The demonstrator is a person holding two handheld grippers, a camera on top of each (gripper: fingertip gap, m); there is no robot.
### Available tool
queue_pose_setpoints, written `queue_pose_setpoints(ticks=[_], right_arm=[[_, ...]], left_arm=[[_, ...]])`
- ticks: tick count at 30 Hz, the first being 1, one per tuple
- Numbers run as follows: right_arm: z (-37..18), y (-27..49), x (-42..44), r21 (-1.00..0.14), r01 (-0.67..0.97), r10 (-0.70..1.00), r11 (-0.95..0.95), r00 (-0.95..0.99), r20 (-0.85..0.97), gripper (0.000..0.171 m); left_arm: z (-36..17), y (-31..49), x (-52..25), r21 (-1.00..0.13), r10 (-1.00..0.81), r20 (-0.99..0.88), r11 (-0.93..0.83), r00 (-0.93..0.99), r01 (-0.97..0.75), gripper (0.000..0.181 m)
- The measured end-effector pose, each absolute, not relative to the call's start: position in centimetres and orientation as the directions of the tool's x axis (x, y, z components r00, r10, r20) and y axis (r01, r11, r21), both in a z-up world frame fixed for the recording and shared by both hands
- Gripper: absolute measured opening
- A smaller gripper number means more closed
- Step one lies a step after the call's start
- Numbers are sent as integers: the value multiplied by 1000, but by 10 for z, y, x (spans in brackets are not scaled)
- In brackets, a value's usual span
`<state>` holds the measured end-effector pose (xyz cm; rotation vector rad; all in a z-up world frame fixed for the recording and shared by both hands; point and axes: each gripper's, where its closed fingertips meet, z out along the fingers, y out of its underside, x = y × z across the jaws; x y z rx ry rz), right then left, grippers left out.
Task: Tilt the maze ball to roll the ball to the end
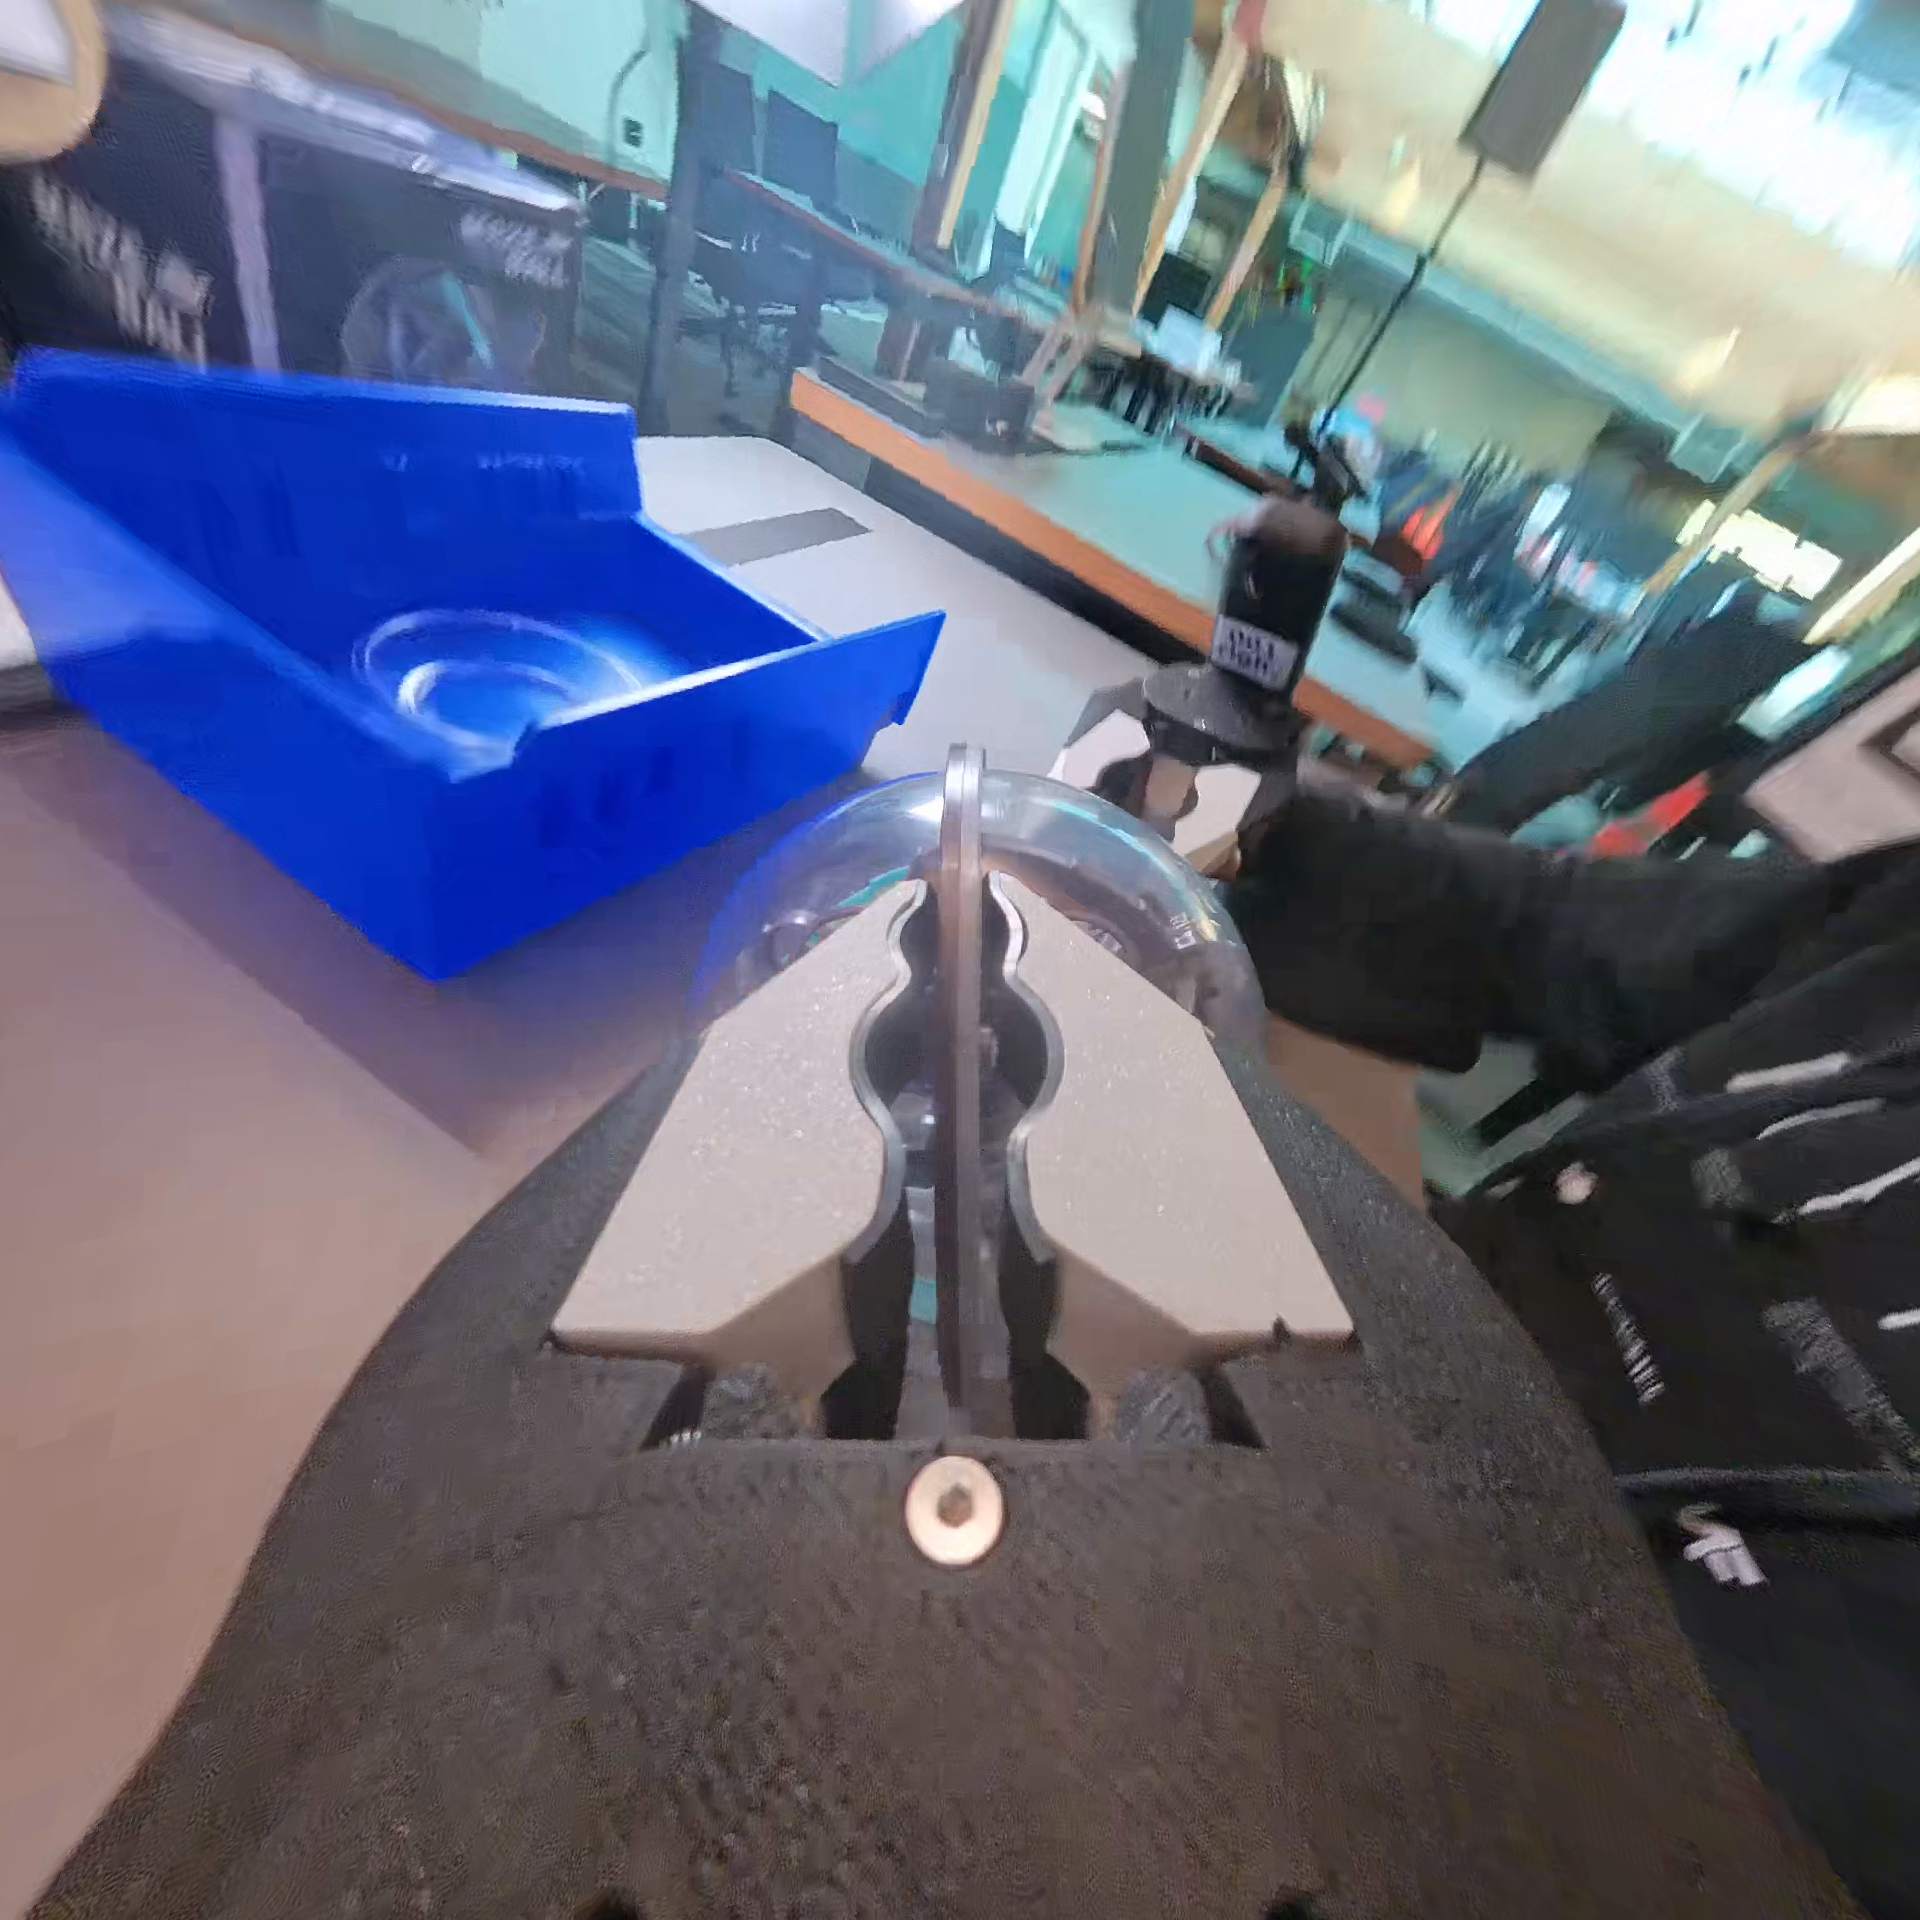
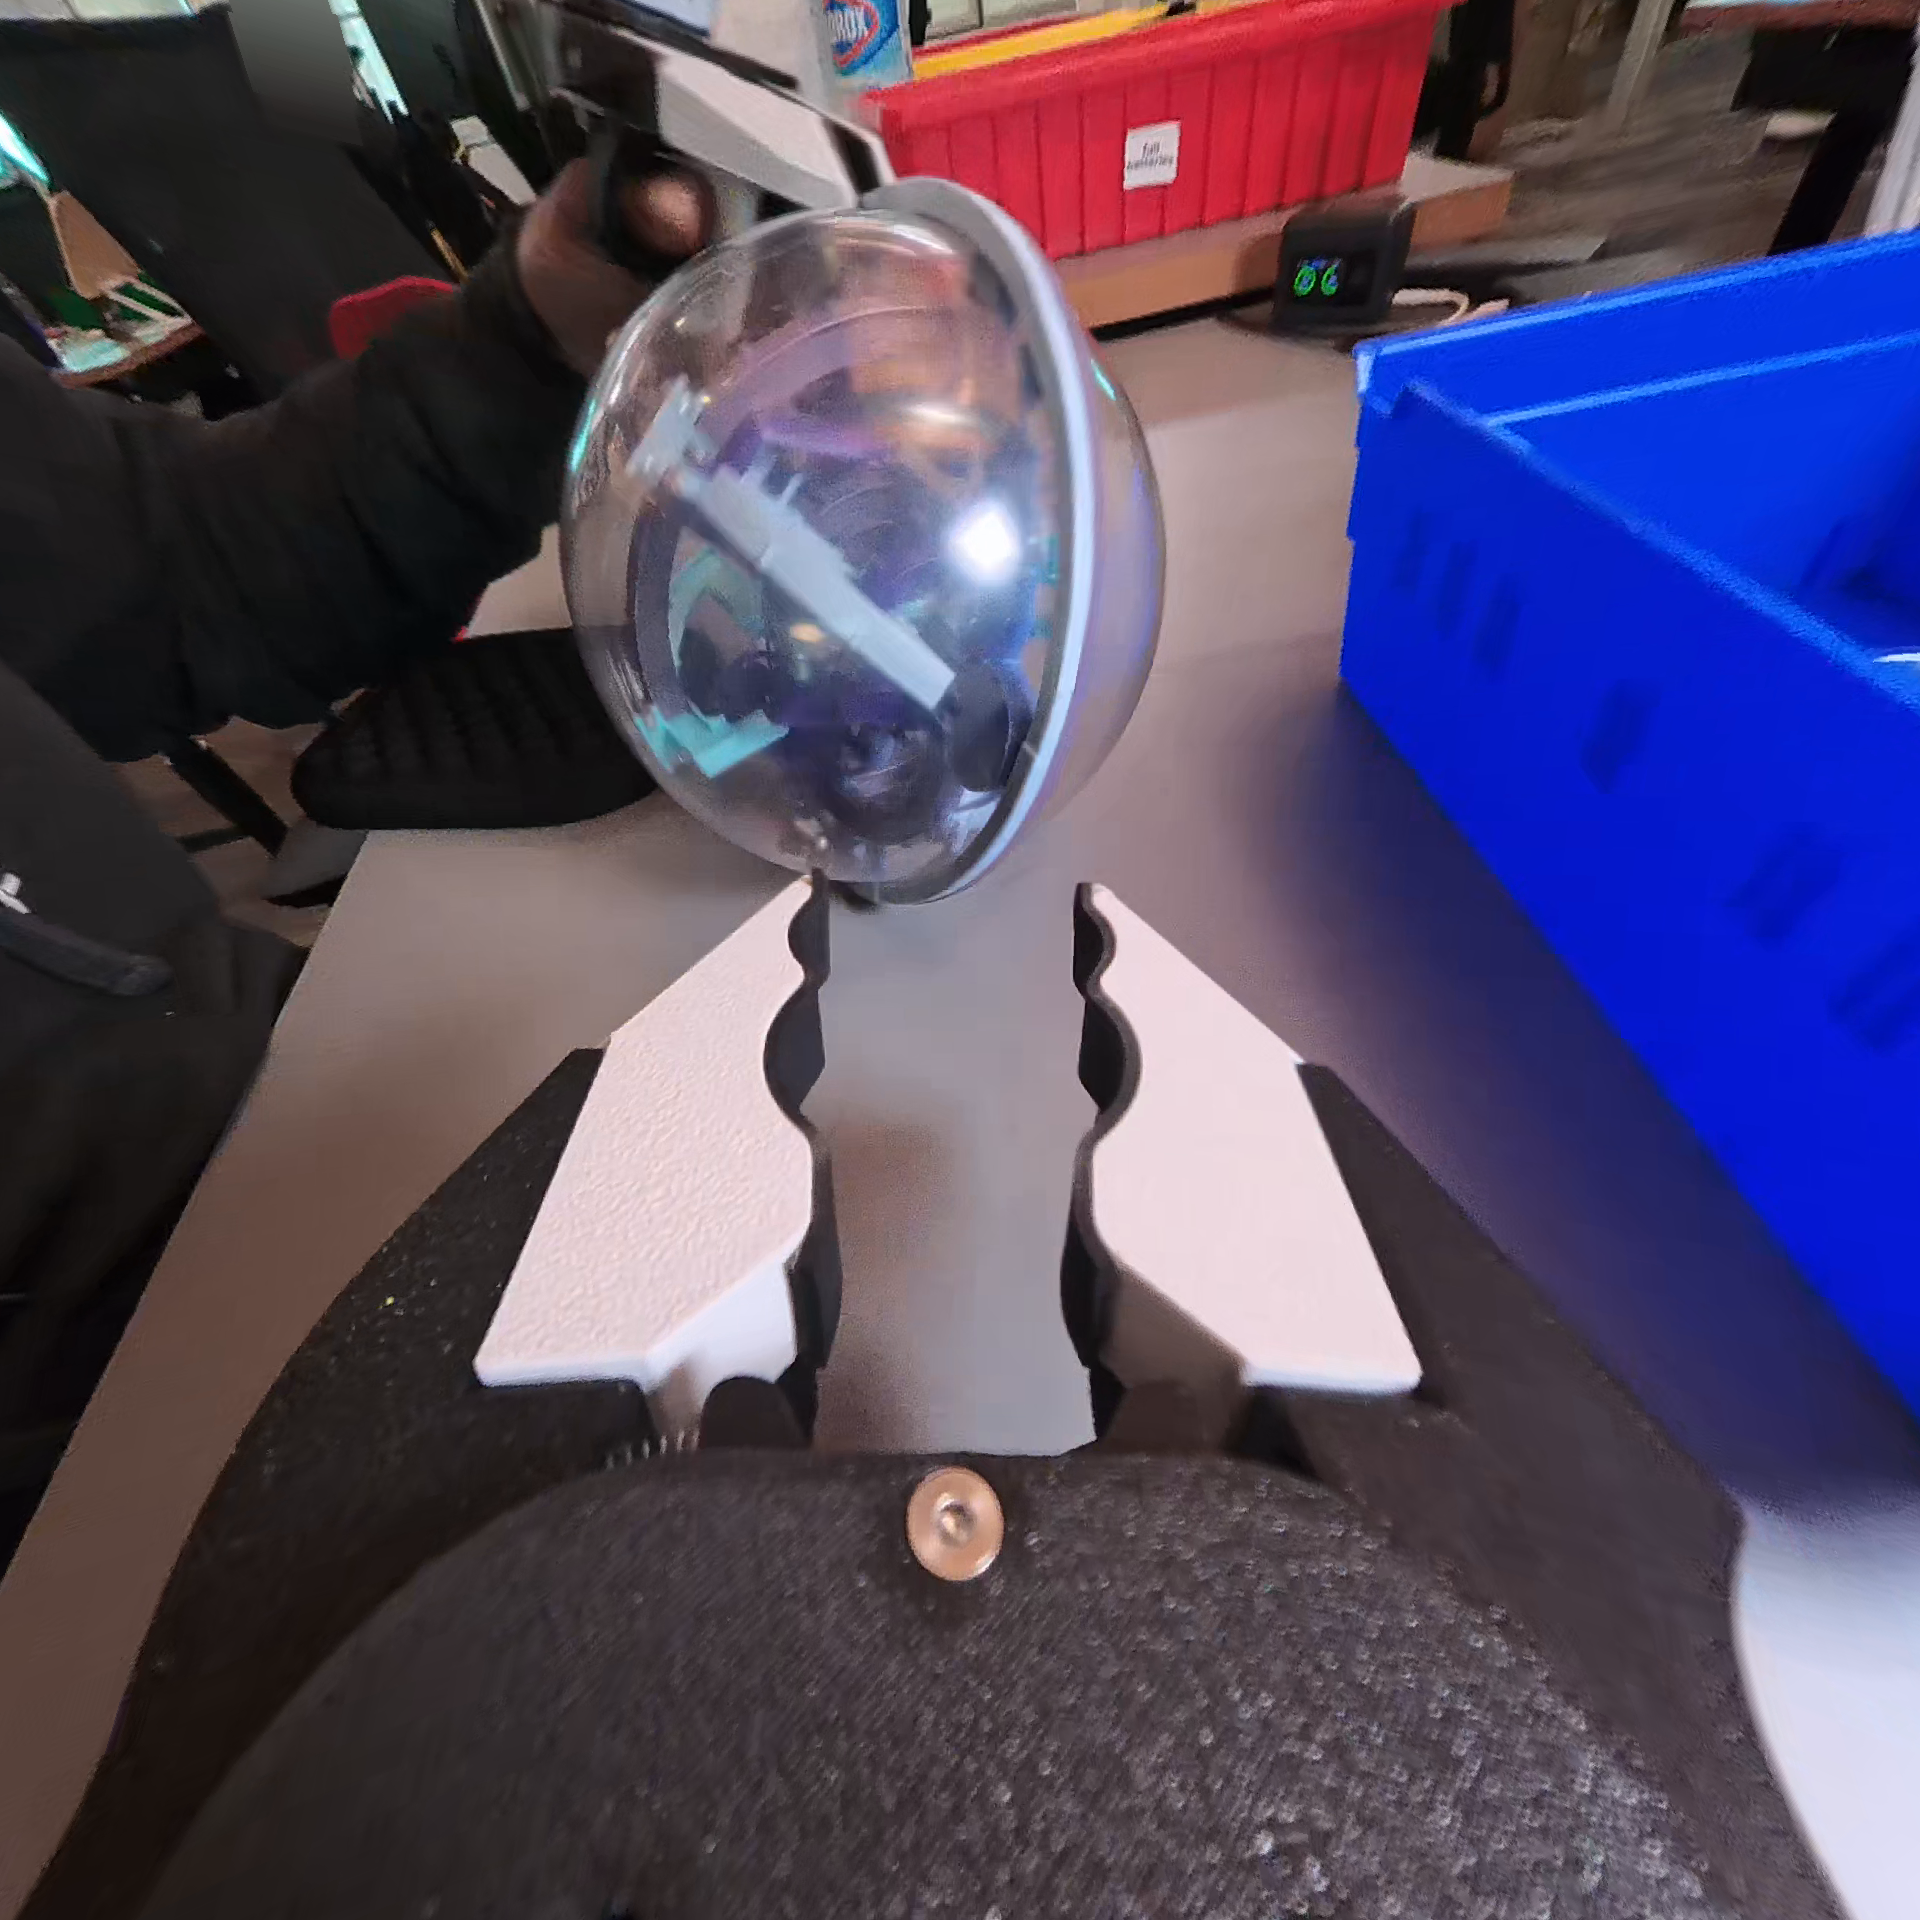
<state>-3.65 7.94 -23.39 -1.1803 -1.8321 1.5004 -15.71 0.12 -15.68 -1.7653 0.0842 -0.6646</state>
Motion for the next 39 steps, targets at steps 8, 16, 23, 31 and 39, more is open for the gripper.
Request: queue_pose_setpoints(ticks=[8,16,23,31,39], right_arm=[[-255,56,-44,-864,493,772,-103,-509,-382,37],[-256,36,-46,-770,587,617,-248,-518,-593,21],[-258,29,-43,-769,599,603,-223,-535,-591,6],[-239,32,-42,-768,572,557,-290,-551,-621,6],[-154,65,-46,-798,415,539,-437,-590,-601,6]], left_arm=[[-188,-10,-177,-796,-371,606,-293,704,530,6],[-202,-25,-176,-764,-374,645,-312,666,565,7],[-200,-32,-172,-787,-447,615,-293,649,543,9],[-182,-24,-173,-757,-492,642,-284,589,589,6],[-113,3,-181,-737,-501,643,-201,579,645,6]])
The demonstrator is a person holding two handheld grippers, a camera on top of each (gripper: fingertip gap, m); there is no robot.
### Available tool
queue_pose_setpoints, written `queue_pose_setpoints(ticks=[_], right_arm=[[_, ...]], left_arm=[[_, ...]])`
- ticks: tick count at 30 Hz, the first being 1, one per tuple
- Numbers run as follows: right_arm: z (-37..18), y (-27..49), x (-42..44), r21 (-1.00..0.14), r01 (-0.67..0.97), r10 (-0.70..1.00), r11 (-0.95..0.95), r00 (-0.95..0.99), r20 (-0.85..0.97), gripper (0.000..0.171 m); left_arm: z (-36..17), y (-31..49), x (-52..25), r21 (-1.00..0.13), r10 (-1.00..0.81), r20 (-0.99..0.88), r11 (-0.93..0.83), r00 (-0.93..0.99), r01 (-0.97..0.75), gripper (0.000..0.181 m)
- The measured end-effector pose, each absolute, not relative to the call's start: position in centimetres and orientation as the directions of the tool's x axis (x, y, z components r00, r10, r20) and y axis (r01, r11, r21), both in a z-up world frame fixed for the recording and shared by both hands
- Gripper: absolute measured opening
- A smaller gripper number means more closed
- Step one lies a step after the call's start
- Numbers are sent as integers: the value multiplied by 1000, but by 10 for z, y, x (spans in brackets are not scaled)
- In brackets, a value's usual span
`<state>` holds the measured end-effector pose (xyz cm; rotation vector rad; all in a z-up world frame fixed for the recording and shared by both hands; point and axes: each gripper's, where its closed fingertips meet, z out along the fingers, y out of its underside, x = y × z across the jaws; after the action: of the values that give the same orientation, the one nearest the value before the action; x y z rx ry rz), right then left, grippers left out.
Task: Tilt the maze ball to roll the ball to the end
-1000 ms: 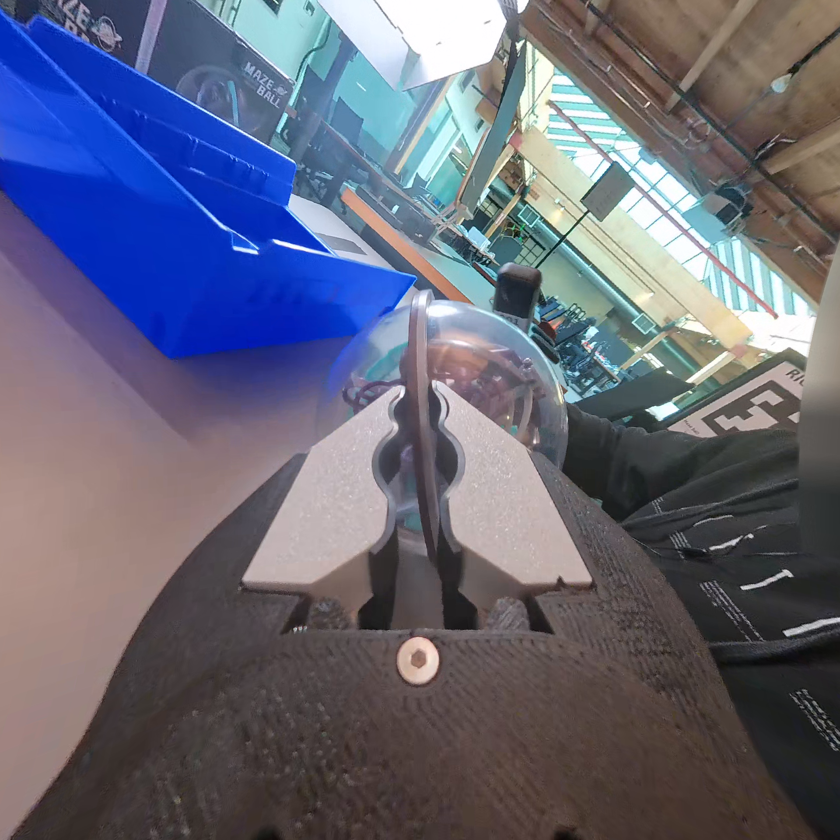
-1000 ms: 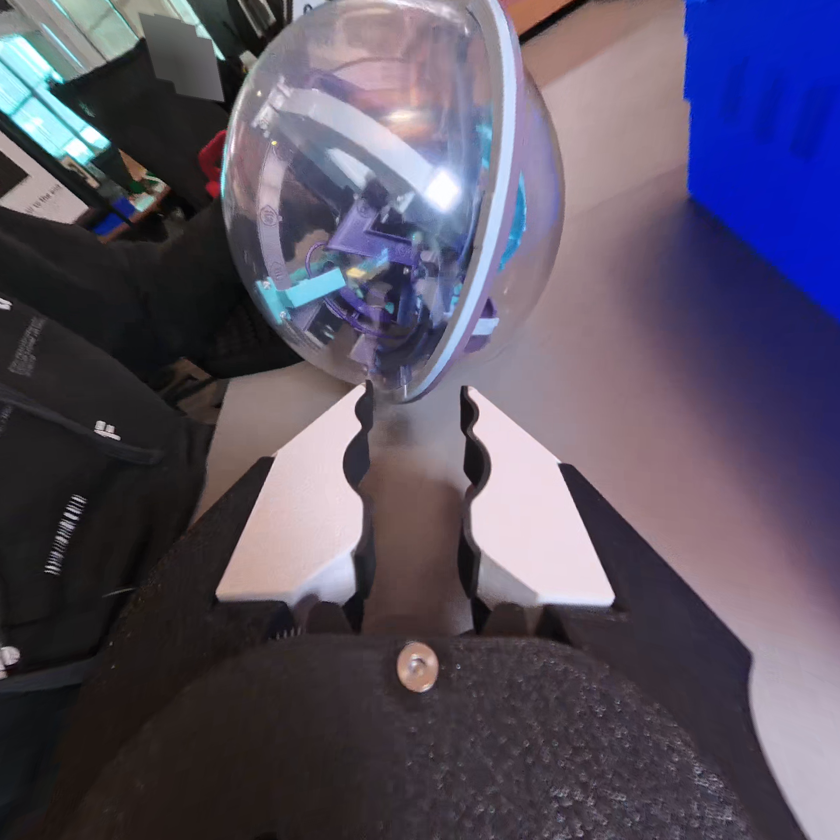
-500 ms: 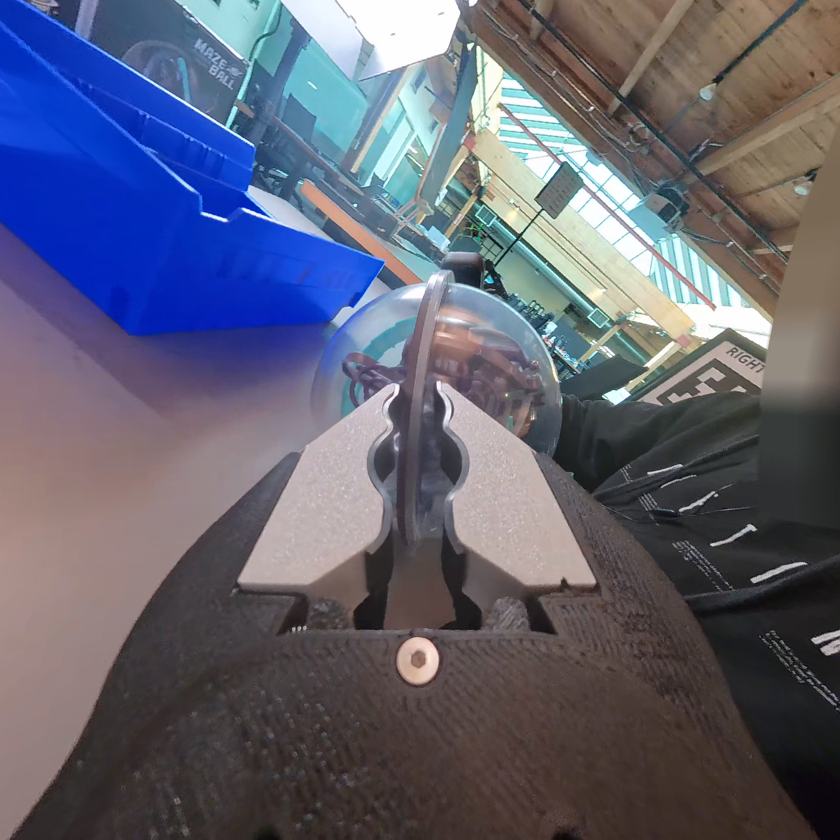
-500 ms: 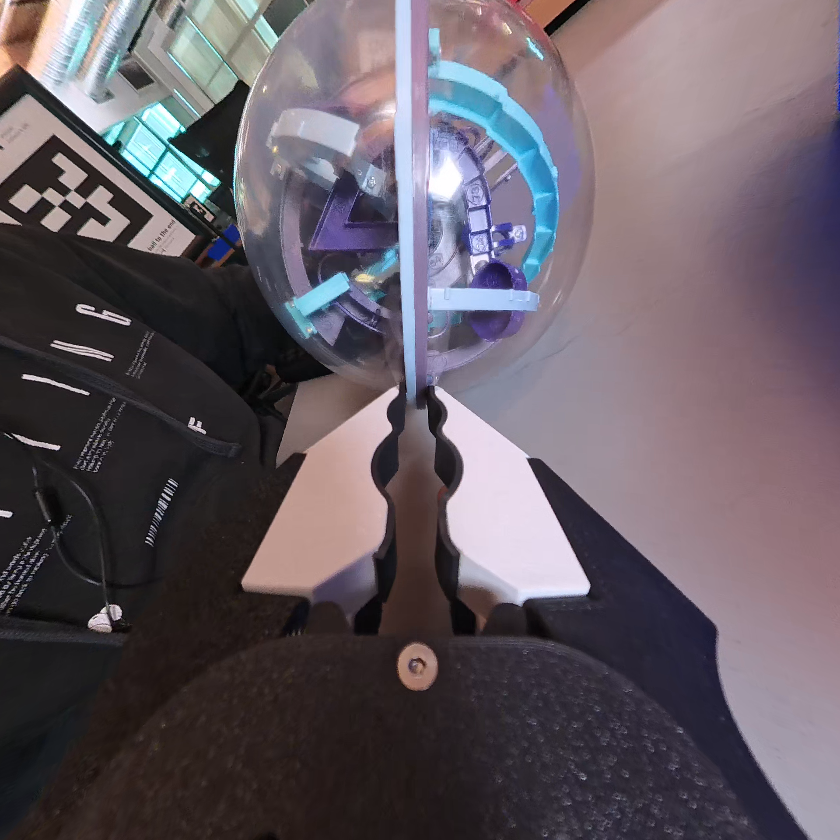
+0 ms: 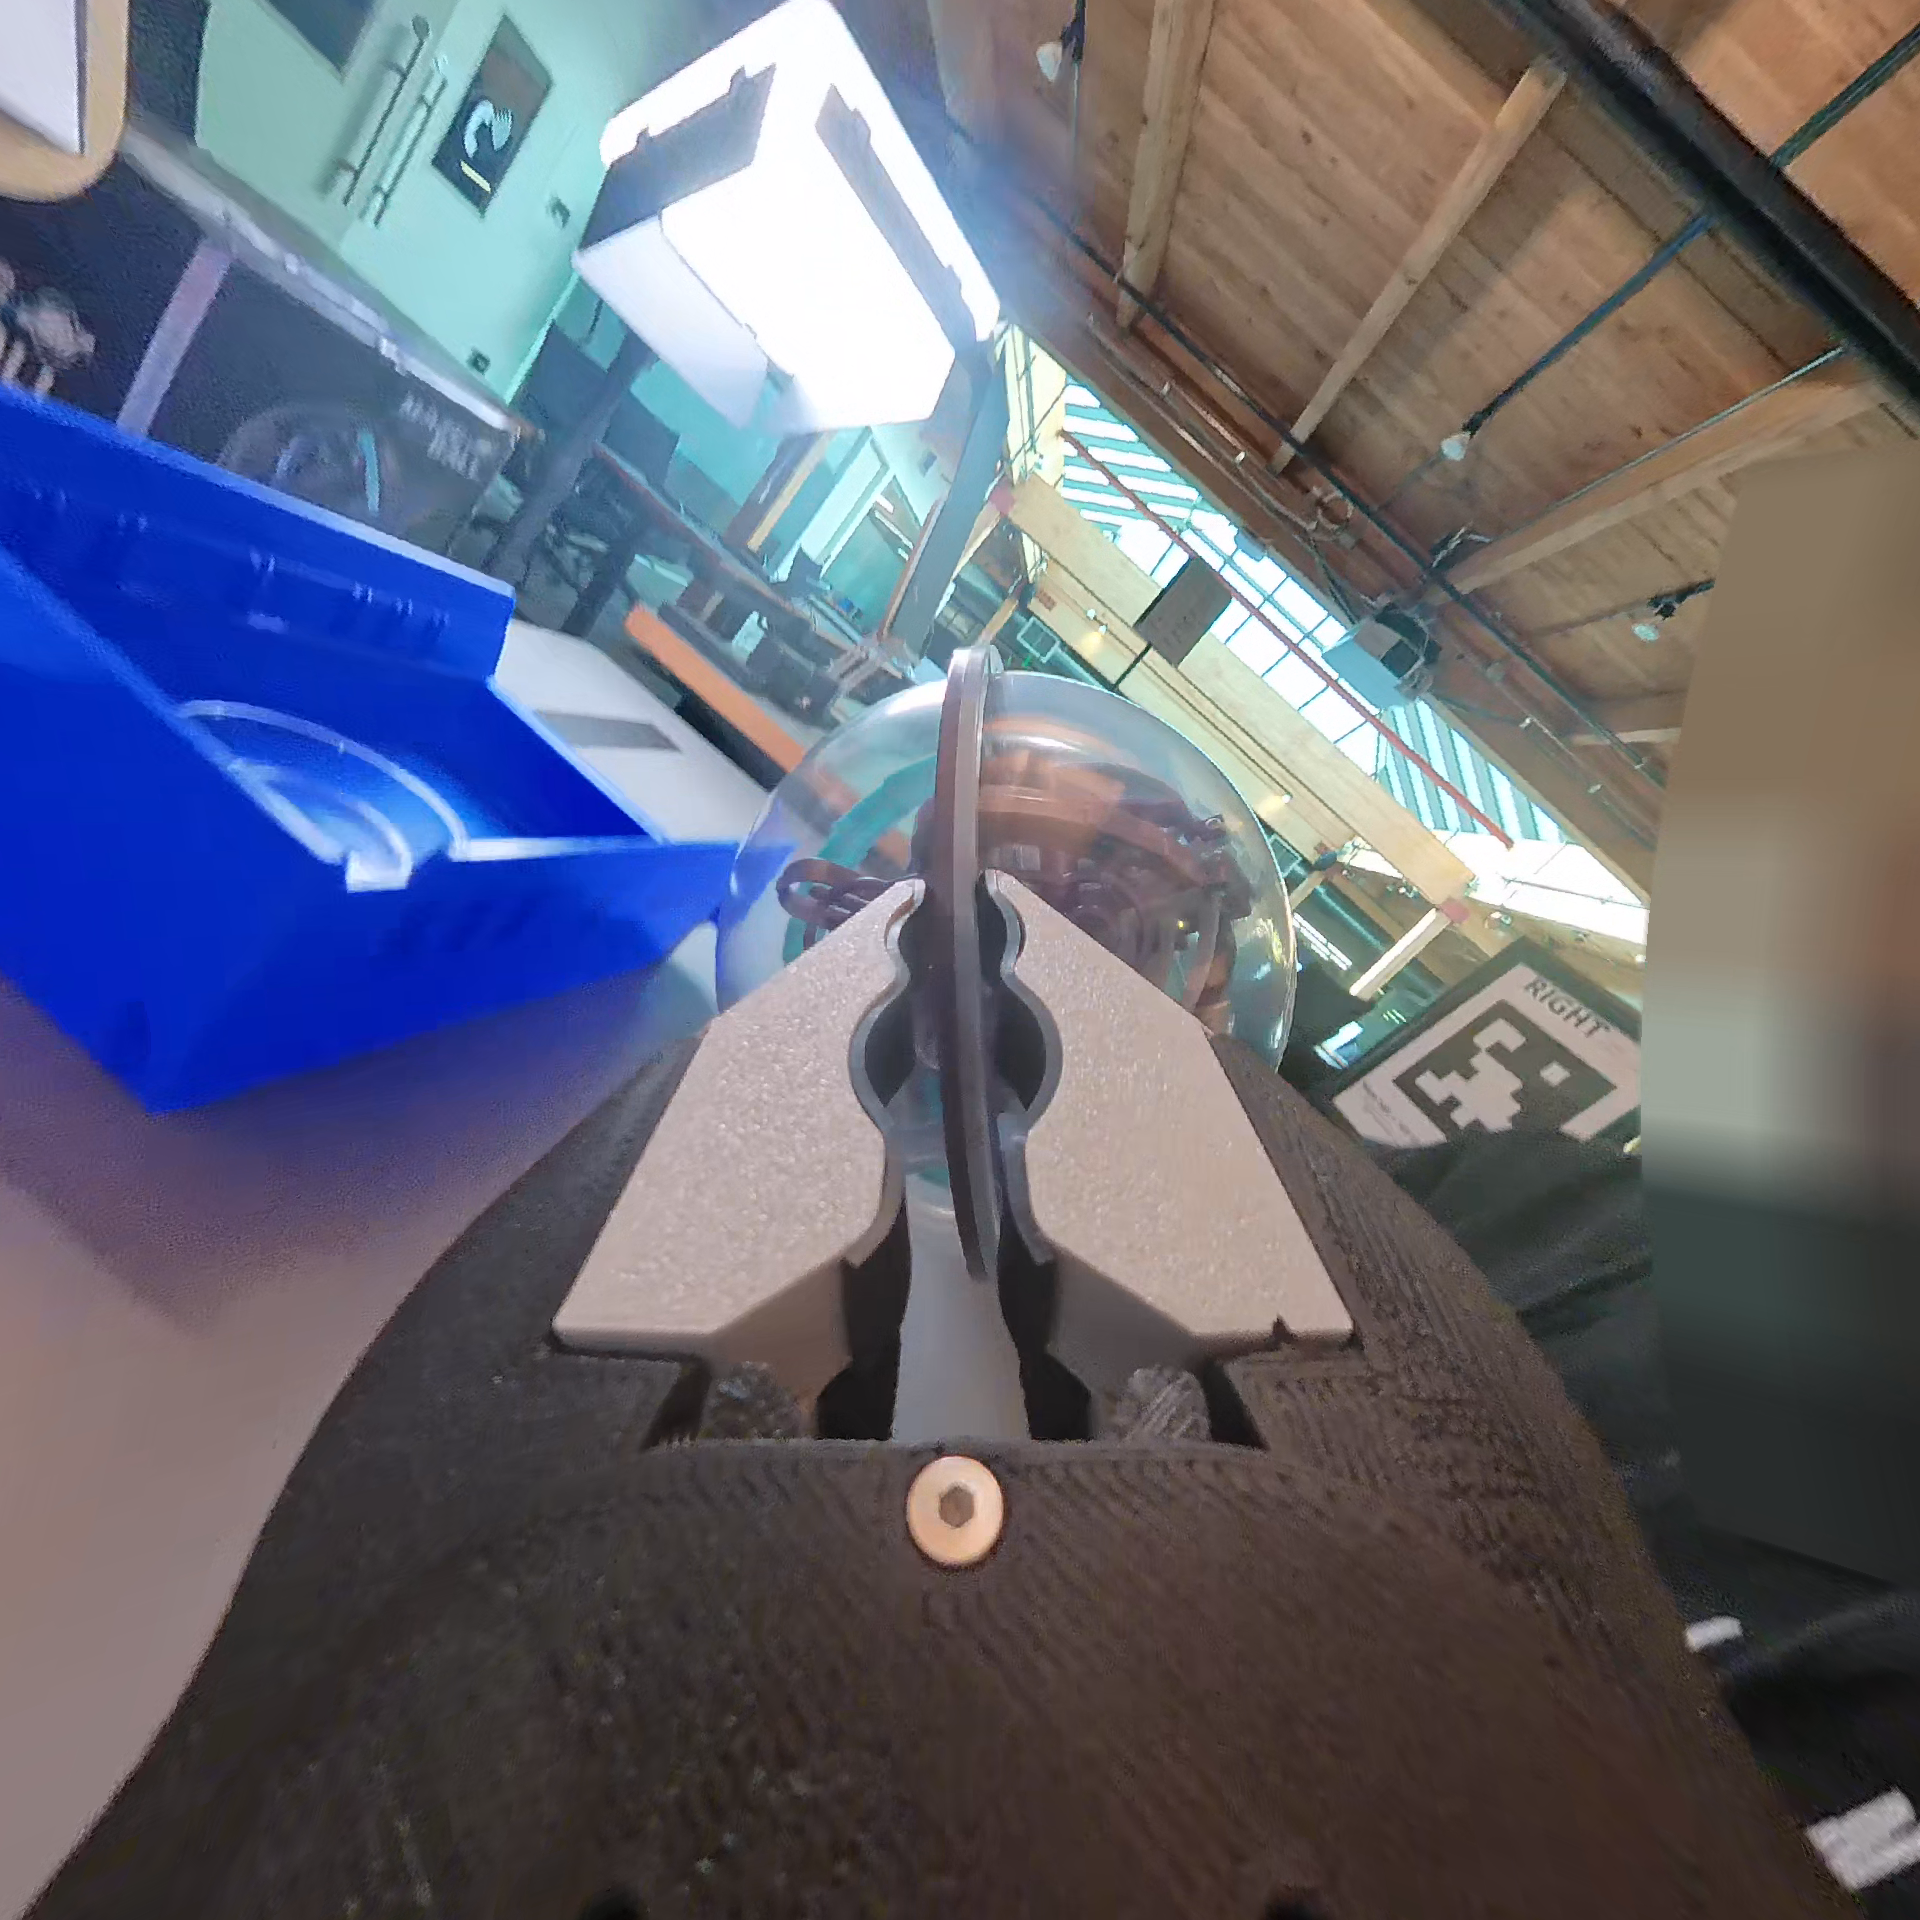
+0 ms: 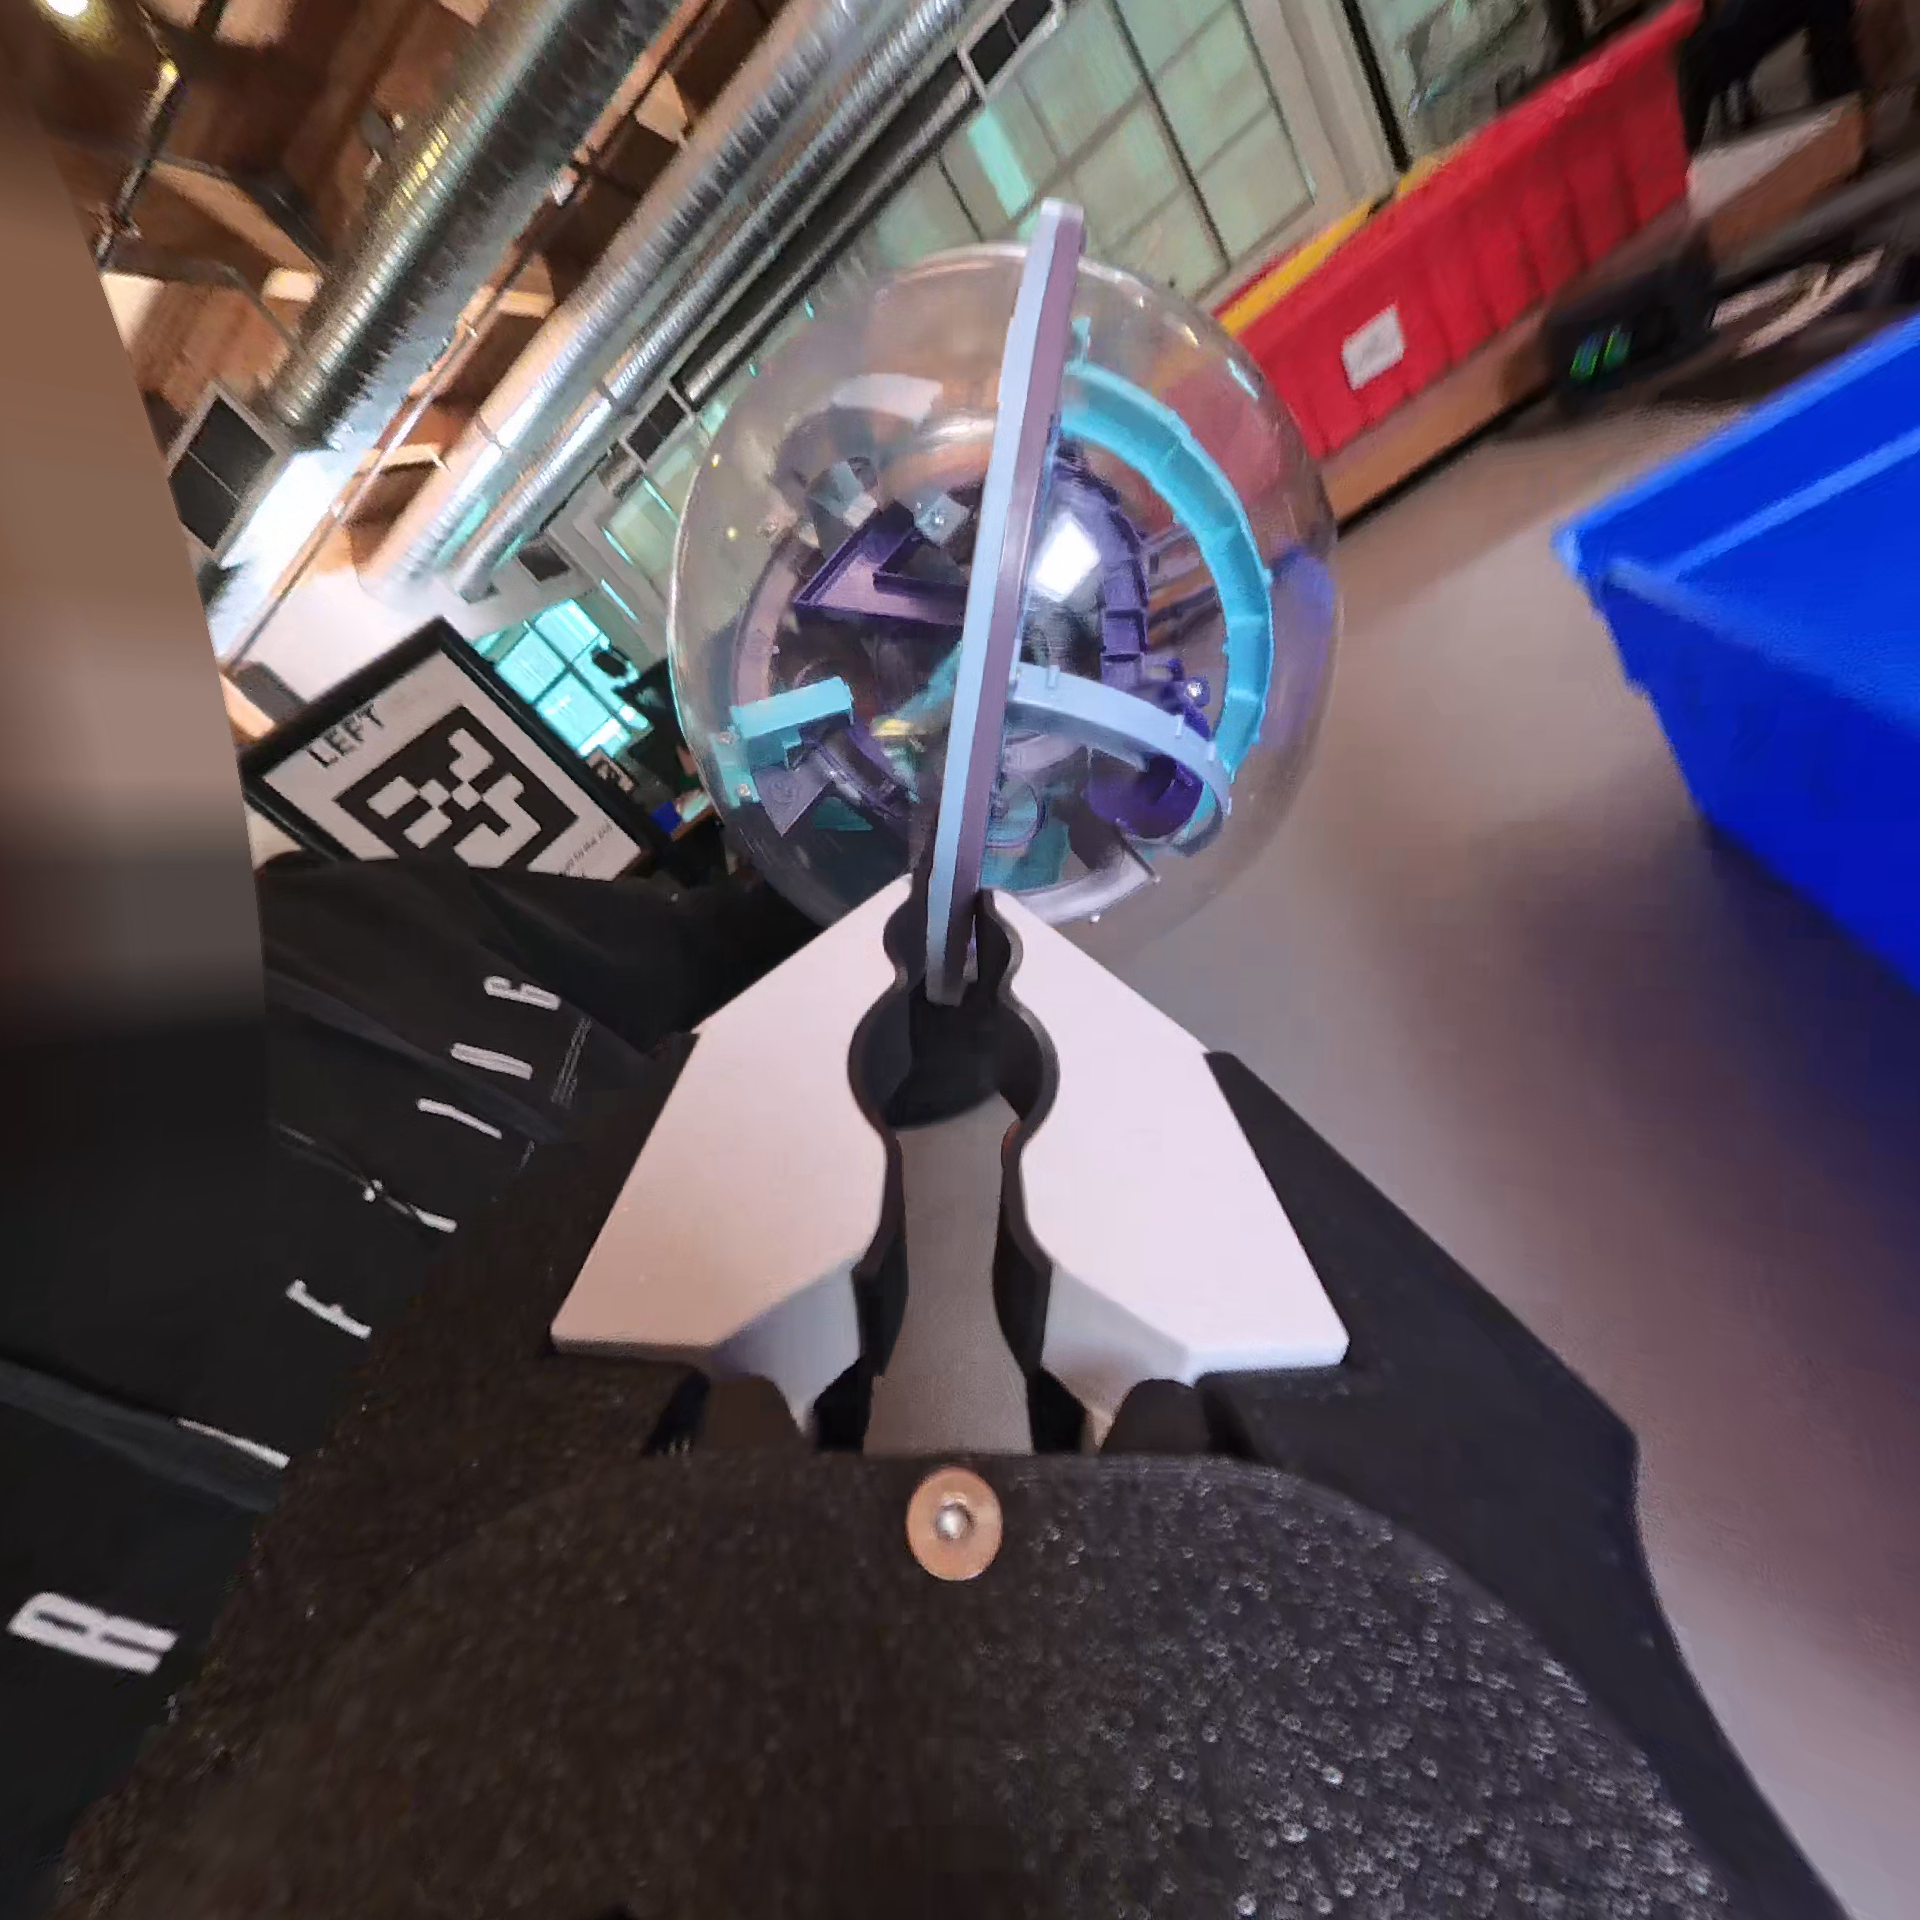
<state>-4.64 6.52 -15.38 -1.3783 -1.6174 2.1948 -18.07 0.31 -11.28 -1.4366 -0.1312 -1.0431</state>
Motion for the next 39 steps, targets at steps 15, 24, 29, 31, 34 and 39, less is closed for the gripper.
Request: queue_pose_setpoints(ticks=[15,24,29,31,34,39], right_arm=[[23,143,-12,-868,-12,689,-497,-613,-387,6],[-12,167,-10,-873,88,703,-479,-557,-442,6],[-70,159,-26,-831,294,641,-473,-532,-553,6],[-100,151,-28,-788,376,602,-488,-508,-615,6],[-137,142,-30,-710,461,537,-532,-465,-704,6],[-178,133,-33,-632,547,484,-549,-408,-774,6]], left_arm=[[30,55,-140,-771,-628,507,-23,590,637,7],[-42,56,-115,-743,-570,609,-169,551,648,6],[-112,34,-108,-658,-467,732,-293,497,694,6],[-142,22,-100,-591,-417,794,-355,442,725,6],[-180,4,-82,-492,-352,865,-447,358,747,6],[-217,-18,-45,-386,-259,922,-571,288,724,6]])
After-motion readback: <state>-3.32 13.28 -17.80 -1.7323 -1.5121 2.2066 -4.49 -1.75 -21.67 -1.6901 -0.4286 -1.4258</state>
